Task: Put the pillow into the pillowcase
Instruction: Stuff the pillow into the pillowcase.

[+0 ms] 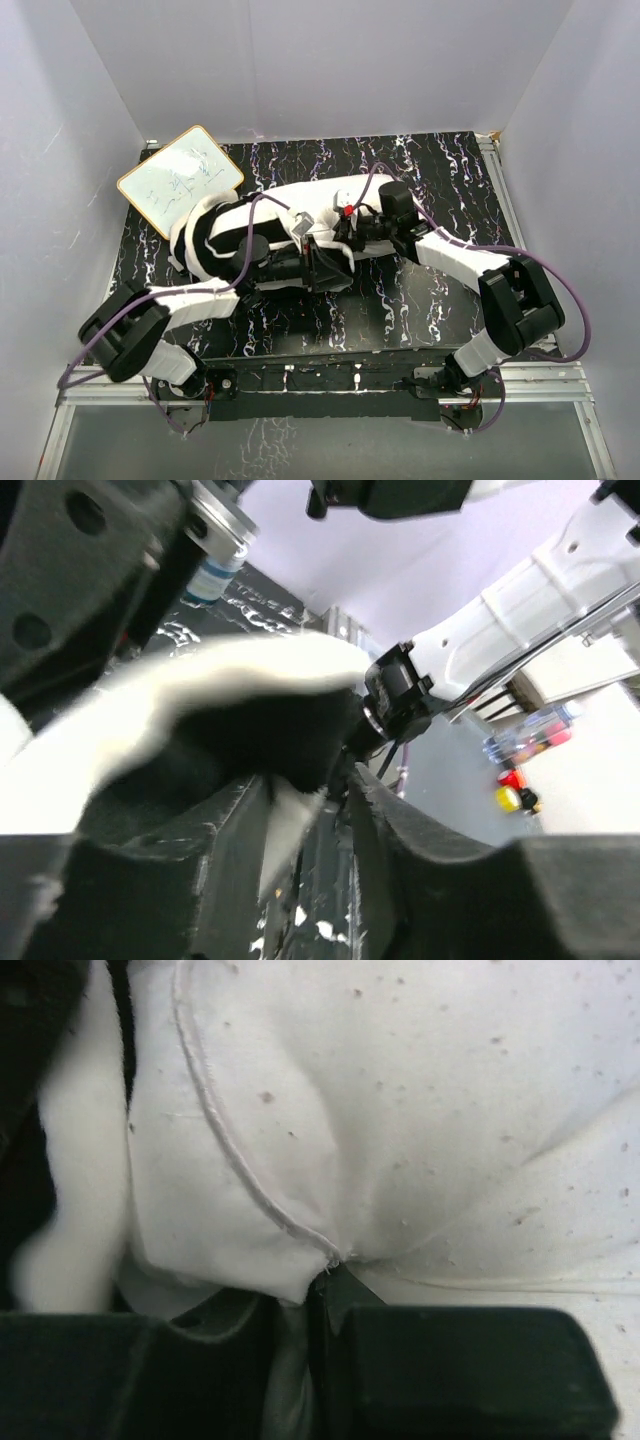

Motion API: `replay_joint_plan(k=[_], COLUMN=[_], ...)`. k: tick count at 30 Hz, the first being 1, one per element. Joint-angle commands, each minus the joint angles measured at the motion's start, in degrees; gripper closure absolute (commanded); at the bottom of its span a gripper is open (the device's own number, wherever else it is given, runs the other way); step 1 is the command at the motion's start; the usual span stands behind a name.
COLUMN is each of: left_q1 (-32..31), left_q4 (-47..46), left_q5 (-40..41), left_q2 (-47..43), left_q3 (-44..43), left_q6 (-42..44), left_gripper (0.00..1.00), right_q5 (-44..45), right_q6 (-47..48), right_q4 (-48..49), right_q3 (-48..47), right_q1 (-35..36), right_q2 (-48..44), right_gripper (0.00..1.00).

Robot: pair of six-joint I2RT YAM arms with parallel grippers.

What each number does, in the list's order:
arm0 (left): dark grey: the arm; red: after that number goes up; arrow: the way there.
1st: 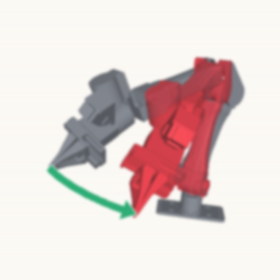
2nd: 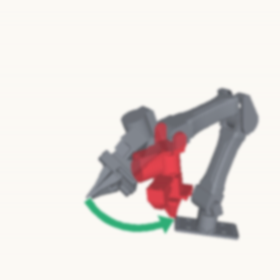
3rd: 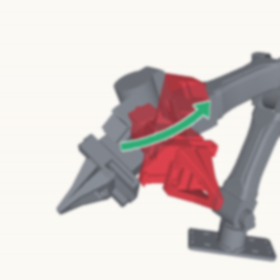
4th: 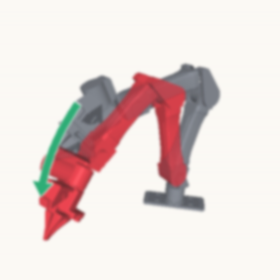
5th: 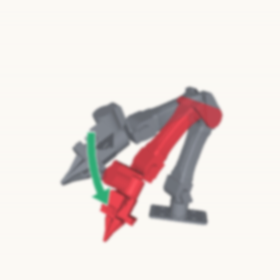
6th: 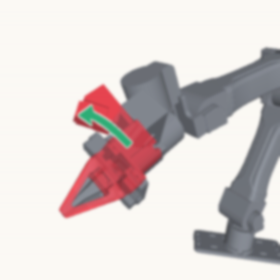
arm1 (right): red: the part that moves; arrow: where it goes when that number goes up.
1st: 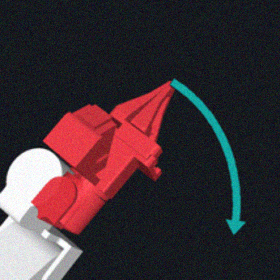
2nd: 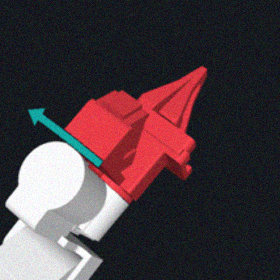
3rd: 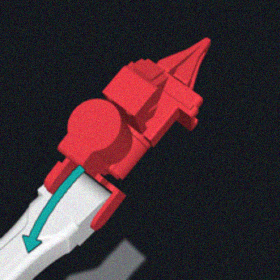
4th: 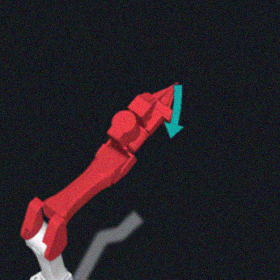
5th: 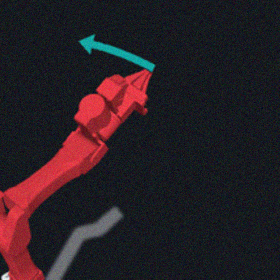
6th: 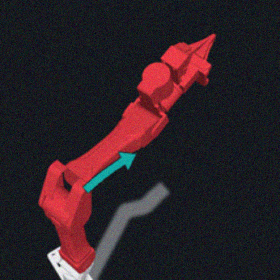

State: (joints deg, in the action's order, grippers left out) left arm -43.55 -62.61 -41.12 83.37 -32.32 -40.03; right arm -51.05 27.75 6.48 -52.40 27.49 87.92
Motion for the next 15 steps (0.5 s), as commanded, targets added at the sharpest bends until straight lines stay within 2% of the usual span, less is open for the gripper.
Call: replay_joint_plan(k=[1, 3, 5, 9, 12, 15], left_q1=[-1.2, -1.2, -1.3, -1.2, -1.2, -1.1], left_q4=[15.9, 32.7, 46.6, 70.8, 84.0, 95.1], left_q5=[5.3, 8.2, 11.1, 20.0, 28.0, 37.7], left_q2=[-14.1, -21.4, -28.1, -38.1, -40.5, -38.3], left_q3=[1.3, 0.2, -2.1, -9.5, -16.6, -23.5], left_q6=[7.2, 10.0, 11.4, 11.5, 9.5, 6.1], left_gripper=[0.57, 0.49, 0.43, 0.33, 0.32, 0.34], right_q5=[-5.1, -4.3, -3.3, -2.9, -3.6, -4.7], right_q6=[4.1, 12.9, 19.9, 23.2, 24.6, 29.4], right_q4=[-3.6, -12.3, -16.8, -19.8, -22.7, -29.4], right_q3=[0.8, 0.5, 0.7, 0.8, -1.0, -3.4], right_q1=[-0.1, 0.0, -0.1, 0.0, 0.0, 0.0], right_q2=[1.7, 1.8, 2.2, 3.2, 3.6, 3.1], right_gripper=[0.92, 0.92, 0.91, 0.87, 0.8, 0.71])
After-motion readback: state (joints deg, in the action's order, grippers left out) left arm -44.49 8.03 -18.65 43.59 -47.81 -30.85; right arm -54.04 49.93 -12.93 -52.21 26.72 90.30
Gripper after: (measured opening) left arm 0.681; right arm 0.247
